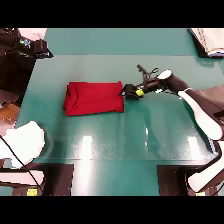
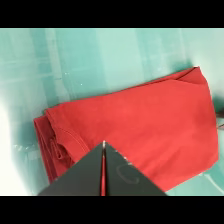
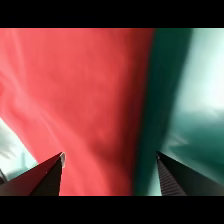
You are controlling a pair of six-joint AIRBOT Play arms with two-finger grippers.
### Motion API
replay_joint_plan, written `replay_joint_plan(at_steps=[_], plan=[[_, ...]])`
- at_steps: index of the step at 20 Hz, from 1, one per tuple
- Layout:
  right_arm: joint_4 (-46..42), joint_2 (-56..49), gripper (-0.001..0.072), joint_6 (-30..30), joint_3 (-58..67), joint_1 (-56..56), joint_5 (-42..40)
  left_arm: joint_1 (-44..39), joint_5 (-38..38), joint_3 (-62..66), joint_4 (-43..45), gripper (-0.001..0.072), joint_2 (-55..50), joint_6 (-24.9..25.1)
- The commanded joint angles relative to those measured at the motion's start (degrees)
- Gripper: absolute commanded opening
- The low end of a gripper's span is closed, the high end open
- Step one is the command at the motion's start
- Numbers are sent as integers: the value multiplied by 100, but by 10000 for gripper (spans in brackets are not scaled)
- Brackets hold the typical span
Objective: Fold the shirts.
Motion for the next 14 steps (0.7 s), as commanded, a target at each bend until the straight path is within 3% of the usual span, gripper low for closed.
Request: replay_joint_plan(at_steps=[1,2,4,5,7,11,14], plan=[[514,-656,651,13,566,437,-92,4,13,0,0,25,4,92],[671,-809,645,13,778,566,-83,4,7,0,0,25,4,109],[802,-1032,539,11,1121,787,-50,4,2,0,-15,25,4,105],[787,-1073,430,7,1220,863,-90,4,-11,0,-24,25,4,103],[708,-1064,20,-208,1375,938,-188,-44,-72,0,-35,24,4,103],[551,-551,16,-219,1517,498,63,-496,-81,0,-22,24,7,111],[-953,472,17,809,1517,-315,629,-964,-72,0,-20,24,7,153]])
